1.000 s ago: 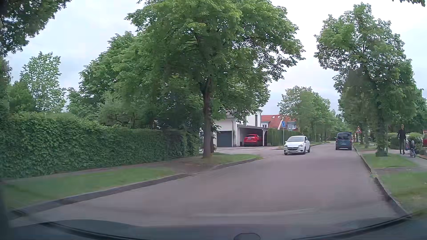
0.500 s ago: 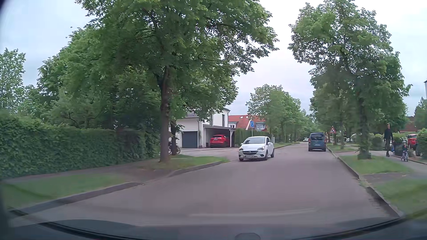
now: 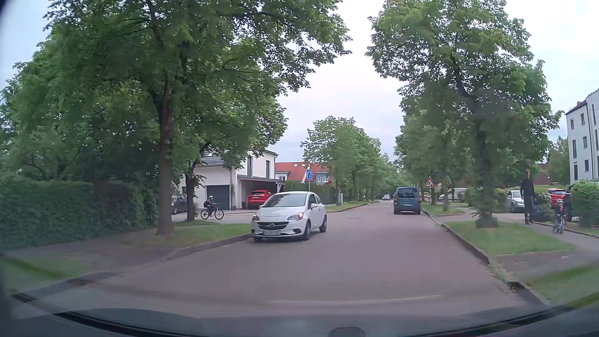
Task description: Follow the waypoints while adhering to traffic rules and regulations
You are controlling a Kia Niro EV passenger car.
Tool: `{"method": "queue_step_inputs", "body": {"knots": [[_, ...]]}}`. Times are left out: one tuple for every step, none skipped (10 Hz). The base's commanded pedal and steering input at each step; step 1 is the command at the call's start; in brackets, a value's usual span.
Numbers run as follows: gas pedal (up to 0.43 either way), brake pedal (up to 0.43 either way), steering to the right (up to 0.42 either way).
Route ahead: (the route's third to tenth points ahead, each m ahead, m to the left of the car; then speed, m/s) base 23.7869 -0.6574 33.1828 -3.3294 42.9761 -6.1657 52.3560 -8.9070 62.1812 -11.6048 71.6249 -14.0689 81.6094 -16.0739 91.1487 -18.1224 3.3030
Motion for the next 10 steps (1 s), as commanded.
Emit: {"method": "queue_step_inputs", "body": {"knots": [[0.020,0.000,0.271],[0.020,0.000,0.261],[0.020,0.000,0.244],[0.020,0.000,0.226],[0.020,0.000,0.209],[0.020,0.000,0.198],[0.020,0.000,0.192],[0.020,0.000,0.185],[0.020,0.000,0.179],[0.020,0.000,0.175]]}}
